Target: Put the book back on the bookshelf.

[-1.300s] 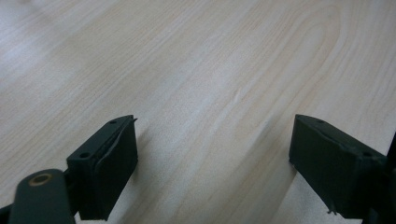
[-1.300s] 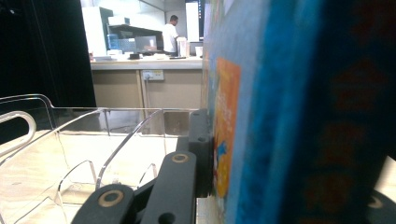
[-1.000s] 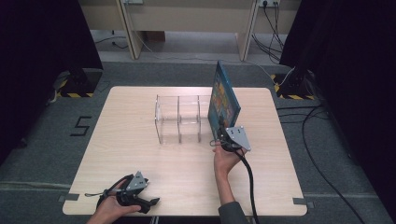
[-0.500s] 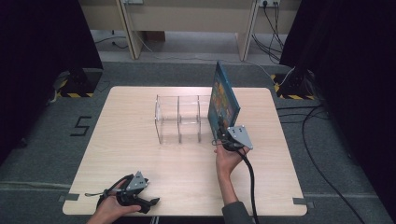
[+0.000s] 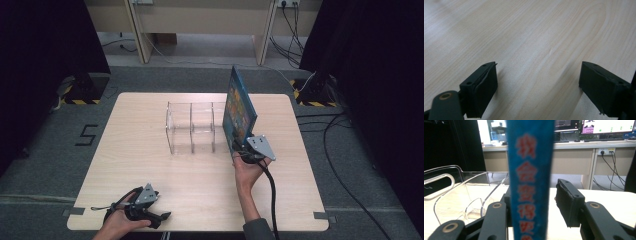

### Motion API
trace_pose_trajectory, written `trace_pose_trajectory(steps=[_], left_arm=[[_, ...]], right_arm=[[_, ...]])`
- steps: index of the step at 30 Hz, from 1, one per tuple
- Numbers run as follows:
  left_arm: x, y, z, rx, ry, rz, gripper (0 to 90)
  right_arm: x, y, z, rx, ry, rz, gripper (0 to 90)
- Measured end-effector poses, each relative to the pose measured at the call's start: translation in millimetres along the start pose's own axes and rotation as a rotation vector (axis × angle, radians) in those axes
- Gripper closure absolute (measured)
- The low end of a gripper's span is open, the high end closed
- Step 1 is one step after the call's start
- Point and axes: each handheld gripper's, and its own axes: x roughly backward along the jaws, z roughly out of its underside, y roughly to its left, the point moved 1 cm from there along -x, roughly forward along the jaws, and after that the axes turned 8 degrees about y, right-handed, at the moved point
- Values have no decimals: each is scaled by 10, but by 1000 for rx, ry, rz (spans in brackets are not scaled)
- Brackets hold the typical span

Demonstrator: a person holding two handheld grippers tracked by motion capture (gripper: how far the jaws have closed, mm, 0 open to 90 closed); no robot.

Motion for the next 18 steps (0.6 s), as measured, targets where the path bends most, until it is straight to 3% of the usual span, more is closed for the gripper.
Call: trace_pose_trajectory(steps=[7, 13, 18], left_arm=[[0, 0, 0, 0, 0, 0, 143], [-1, 2, 0, -3, -1, 2, 143], [0, 2, 2, -3, -1, 1, 143]], right_arm=[[75, 13, 2, 4, 22, -40, 546], [110, -14, 12, 4, 26, -41, 537], [170, -40, -3, -21, 11, -65, 516]])
